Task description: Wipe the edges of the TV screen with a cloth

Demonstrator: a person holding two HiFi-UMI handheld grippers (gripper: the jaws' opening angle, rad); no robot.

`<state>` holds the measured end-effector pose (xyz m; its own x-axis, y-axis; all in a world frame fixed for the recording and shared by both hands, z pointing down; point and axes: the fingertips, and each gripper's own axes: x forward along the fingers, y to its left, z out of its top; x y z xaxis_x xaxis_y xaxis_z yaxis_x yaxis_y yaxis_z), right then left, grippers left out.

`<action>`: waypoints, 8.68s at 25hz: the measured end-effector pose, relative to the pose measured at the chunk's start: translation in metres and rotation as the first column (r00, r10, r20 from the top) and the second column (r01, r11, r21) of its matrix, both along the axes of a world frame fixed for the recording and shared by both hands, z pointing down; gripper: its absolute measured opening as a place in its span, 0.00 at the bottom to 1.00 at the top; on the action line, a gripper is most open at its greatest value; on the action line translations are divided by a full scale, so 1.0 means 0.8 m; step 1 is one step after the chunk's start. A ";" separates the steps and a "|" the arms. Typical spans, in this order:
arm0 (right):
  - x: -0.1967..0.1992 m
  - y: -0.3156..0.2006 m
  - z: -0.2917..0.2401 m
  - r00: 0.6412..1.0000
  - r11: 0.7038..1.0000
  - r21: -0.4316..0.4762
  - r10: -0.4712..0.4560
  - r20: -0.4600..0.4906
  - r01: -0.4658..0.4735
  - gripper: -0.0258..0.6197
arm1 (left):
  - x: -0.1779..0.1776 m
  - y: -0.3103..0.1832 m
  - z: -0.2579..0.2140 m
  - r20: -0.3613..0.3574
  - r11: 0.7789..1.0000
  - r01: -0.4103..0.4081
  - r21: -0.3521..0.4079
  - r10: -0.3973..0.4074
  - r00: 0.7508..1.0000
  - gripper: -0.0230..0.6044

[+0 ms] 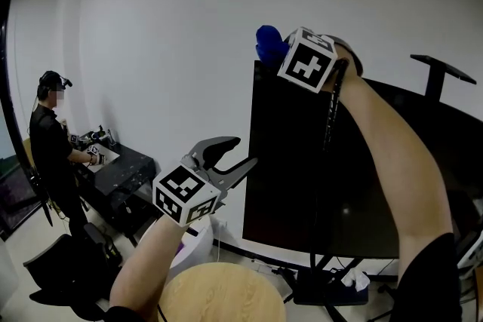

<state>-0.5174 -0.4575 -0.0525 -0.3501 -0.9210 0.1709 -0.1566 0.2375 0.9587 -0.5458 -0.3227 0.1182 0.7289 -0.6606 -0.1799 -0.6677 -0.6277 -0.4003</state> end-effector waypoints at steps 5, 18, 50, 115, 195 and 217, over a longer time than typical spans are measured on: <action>-0.045 -0.005 0.002 0.998 0.998 0.045 -0.037 -0.047 0.039 0.27 | -0.016 -0.007 0.010 0.000 1.000 0.011 -0.012 -0.011 1.000 0.35; -0.099 -0.013 0.028 0.922 0.959 0.284 0.116 -0.369 -0.007 0.26 | -0.048 -0.021 0.032 -0.049 0.999 0.012 -0.037 -0.014 0.999 0.35; -0.097 -0.014 0.289 0.638 0.979 0.201 0.142 -0.756 0.020 0.26 | -0.084 -0.039 0.145 -0.104 0.981 0.044 -0.189 -0.064 0.993 0.37; -0.082 -0.002 0.652 0.926 0.938 -0.338 0.054 0.373 0.082 0.26 | -0.083 -0.079 0.435 -0.047 0.856 0.054 -0.513 -0.092 0.995 0.42; 0.299 0.032 0.945 0.351 0.669 -0.729 0.655 0.669 0.140 0.26 | 0.213 -0.025 0.627 -0.022 0.684 -0.130 -0.718 0.164 0.986 0.43; 0.515 0.069 0.946 0.315 0.706 -0.705 0.654 0.688 0.073 0.26 | 0.413 -0.002 0.643 -0.008 0.644 -0.197 -0.739 0.284 0.959 0.44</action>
